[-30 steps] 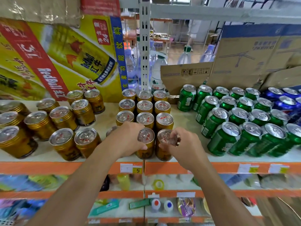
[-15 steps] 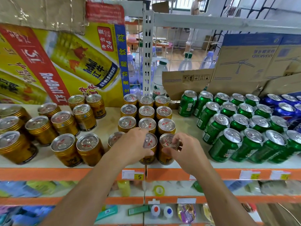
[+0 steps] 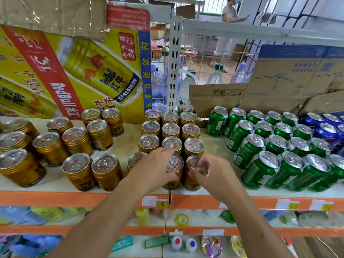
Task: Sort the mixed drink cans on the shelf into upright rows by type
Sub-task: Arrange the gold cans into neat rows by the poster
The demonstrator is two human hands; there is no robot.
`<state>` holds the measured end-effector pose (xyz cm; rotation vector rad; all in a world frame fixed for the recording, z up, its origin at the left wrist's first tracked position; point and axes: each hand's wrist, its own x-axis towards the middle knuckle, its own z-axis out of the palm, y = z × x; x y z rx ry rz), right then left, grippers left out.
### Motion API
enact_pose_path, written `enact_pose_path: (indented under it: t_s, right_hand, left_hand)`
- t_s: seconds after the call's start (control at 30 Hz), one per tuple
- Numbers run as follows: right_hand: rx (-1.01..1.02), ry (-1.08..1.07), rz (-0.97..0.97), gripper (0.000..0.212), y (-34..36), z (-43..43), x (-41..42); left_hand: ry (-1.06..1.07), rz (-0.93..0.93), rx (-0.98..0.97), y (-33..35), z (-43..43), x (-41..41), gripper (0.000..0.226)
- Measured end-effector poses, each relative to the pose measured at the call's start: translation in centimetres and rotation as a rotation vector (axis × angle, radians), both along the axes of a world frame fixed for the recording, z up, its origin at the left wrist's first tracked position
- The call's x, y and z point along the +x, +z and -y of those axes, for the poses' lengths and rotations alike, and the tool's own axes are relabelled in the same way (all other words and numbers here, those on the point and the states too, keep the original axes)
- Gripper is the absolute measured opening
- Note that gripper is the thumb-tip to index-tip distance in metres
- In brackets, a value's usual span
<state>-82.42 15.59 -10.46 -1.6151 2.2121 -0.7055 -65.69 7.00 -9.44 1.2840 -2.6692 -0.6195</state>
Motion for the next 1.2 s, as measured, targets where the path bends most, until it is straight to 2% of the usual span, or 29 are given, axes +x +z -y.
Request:
enact_pose_path:
  t_s: [0.13, 0.5, 0.67, 0.77, 0.83, 0.93, 1.1, 1.2]
  right_hand:
    - [0.008, -0.006, -0.015, 0.027, 0.2, 0.2, 0.1]
    - [-0.008, -0.014, -0.047, 0.022, 0.2, -0.1, 0.9]
    - [-0.174, 0.039, -0.154, 0.014, 0.2, 0.2, 3.1]
    - [-0.204, 0.156, -0.166, 0.009, 0.9, 1.3, 4.7]
    - [-0.188, 0.253, -0.187, 0.018, 1.4, 2.4, 6.1]
    - [-0.173, 0.379, -0.259, 0.027, 1.6, 4.6, 8.2]
    - [0.013, 0.422, -0.420, 0.037, 1.8, 6.8, 10.7]
    - [0.029, 0.393, -0.404, 0.038, 1.6, 7.1, 10.9]
  left_hand:
    - [0.022, -0.018, -0.023, -0.3, -0.4, -0.1, 0.065]
    - [-0.020, 0.001, -0.026, -0.1, -0.1, 0.1, 0.068]
    - [0.111, -0.188, -0.140, 1.7, 0.8, 4.1, 0.043]
    - [0.231, -0.052, -0.226, 1.8, 2.1, 7.6, 0.041]
    - [0.291, 0.108, -0.230, 1.4, 2.8, 9.6, 0.044]
    - [0.314, 0.235, -0.146, 1.0, 2.8, 11.4, 0.048]
    - [0.276, 0.302, -0.137, -0.1, 2.4, 11.4, 0.056]
    - [0.287, 0.277, -0.166, -0.7, 2.7, 11.7, 0.054]
